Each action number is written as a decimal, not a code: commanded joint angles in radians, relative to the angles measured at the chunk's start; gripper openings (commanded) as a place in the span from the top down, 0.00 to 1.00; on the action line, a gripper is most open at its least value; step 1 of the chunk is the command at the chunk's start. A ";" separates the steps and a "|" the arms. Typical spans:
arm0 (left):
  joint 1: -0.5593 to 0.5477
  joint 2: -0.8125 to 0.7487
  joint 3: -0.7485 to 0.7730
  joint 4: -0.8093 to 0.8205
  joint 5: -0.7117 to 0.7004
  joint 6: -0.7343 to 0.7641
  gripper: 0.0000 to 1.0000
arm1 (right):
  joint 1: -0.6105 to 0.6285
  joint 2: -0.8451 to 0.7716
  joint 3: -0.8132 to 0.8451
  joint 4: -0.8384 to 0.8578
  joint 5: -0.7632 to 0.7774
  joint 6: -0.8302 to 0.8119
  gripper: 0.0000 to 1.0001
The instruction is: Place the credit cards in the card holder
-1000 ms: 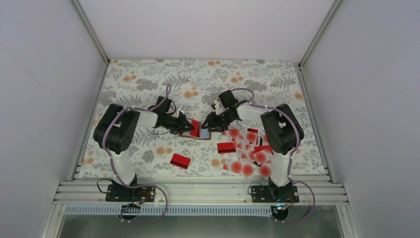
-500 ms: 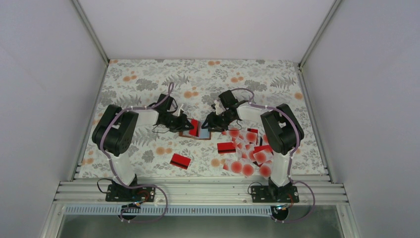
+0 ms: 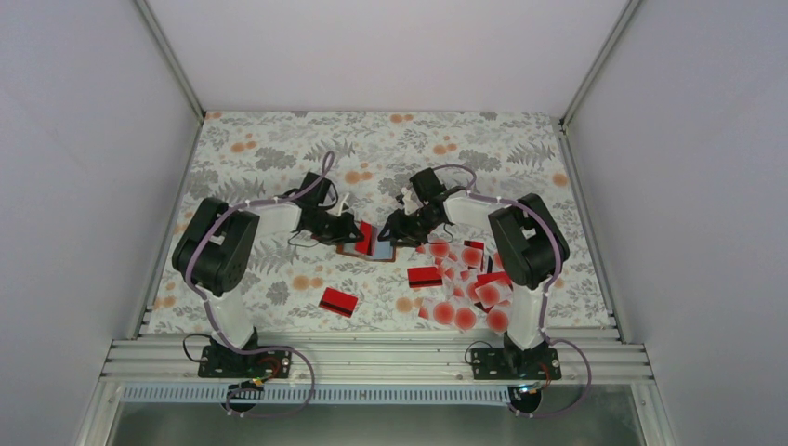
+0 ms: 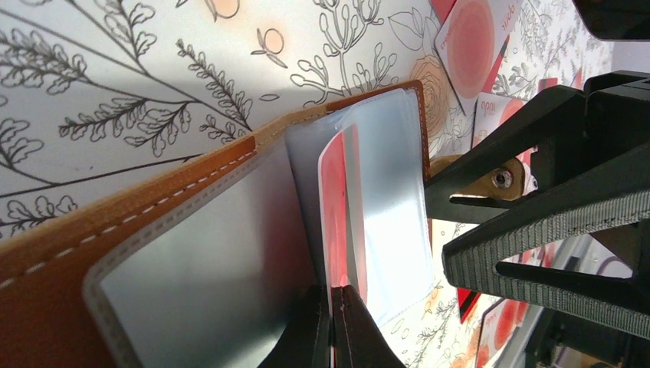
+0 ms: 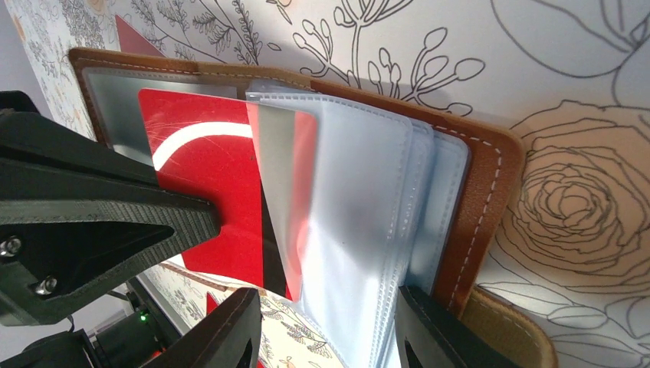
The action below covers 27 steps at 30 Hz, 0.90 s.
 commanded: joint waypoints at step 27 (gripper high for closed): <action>-0.030 0.026 -0.037 0.129 -0.066 -0.105 0.98 | 0.014 0.103 -0.040 -0.082 0.102 -0.012 0.55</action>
